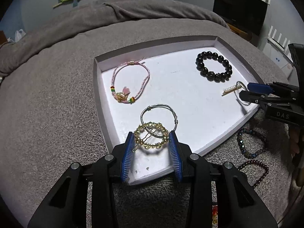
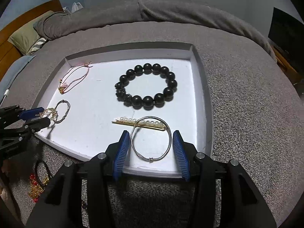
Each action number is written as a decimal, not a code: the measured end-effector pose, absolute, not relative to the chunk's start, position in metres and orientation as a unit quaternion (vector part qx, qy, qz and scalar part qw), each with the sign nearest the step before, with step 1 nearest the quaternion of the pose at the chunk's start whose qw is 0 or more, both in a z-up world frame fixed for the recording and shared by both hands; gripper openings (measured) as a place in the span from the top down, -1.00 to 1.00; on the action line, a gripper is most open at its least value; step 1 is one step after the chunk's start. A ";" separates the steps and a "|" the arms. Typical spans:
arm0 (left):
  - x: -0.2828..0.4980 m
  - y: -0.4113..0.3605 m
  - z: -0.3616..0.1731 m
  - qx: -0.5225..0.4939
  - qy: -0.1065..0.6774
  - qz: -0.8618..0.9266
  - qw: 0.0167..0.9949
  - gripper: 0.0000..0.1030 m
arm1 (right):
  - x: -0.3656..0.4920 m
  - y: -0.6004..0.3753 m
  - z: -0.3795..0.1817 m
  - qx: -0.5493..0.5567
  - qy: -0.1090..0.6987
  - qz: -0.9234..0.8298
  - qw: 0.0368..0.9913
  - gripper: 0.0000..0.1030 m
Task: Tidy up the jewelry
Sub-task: 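Lower the hoop and brooch into the box and open both tools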
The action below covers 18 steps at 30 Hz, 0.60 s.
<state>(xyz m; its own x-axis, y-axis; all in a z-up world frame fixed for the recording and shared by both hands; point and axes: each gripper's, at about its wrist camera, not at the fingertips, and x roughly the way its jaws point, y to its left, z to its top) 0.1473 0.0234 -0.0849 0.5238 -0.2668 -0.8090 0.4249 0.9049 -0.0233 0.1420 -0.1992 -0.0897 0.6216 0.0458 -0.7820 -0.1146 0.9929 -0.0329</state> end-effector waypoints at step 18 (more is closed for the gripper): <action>0.147 0.019 -0.081 0.081 0.436 -0.198 0.874 0.09 | 0.142 -0.201 -0.088 -0.036 0.430 0.046 0.901 0.06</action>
<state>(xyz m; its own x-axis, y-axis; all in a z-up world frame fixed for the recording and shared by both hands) 0.1473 0.0194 -0.0811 0.5414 -0.2757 -0.7943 0.4168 0.9085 -0.0312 0.1416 -0.2007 -0.0877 0.6262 0.0519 -0.7779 -0.1133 0.9933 -0.0249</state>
